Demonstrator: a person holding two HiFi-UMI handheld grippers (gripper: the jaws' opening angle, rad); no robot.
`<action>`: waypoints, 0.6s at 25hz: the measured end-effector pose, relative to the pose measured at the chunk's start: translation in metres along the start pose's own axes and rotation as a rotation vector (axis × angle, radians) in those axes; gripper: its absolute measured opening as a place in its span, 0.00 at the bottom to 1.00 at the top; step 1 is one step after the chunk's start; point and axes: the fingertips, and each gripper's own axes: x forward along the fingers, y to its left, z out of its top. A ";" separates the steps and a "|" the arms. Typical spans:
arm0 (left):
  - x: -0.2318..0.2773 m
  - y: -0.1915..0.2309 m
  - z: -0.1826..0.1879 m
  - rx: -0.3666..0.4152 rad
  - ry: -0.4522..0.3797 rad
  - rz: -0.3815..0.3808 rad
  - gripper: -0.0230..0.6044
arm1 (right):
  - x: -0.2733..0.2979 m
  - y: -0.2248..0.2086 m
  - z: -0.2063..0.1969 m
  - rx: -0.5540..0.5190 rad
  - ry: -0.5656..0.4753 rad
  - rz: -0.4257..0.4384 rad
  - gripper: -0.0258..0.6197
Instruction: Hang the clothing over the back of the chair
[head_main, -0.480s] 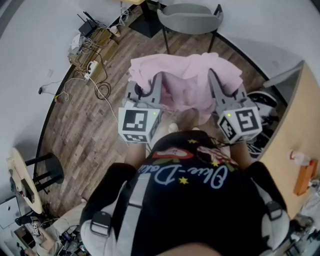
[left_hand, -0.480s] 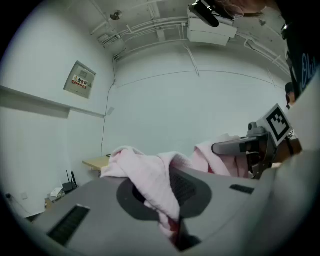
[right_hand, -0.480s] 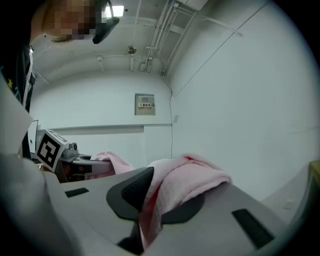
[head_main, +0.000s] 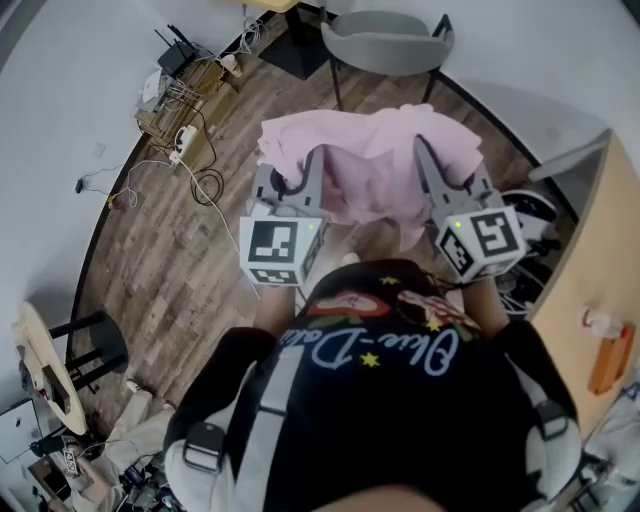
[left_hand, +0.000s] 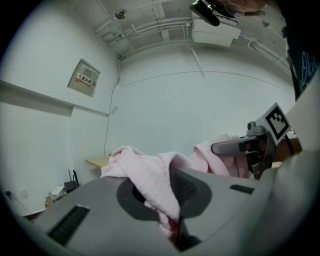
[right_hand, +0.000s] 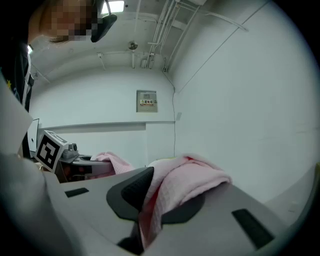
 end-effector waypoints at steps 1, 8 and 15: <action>0.002 0.005 -0.003 0.000 -0.001 0.005 0.07 | 0.006 0.001 -0.002 -0.001 0.000 0.004 0.10; 0.000 0.073 0.006 -0.015 0.001 0.043 0.07 | 0.070 0.031 0.020 -0.024 0.018 0.045 0.10; 0.002 0.116 -0.001 -0.004 0.012 0.126 0.07 | 0.124 0.050 0.021 -0.044 0.019 0.131 0.10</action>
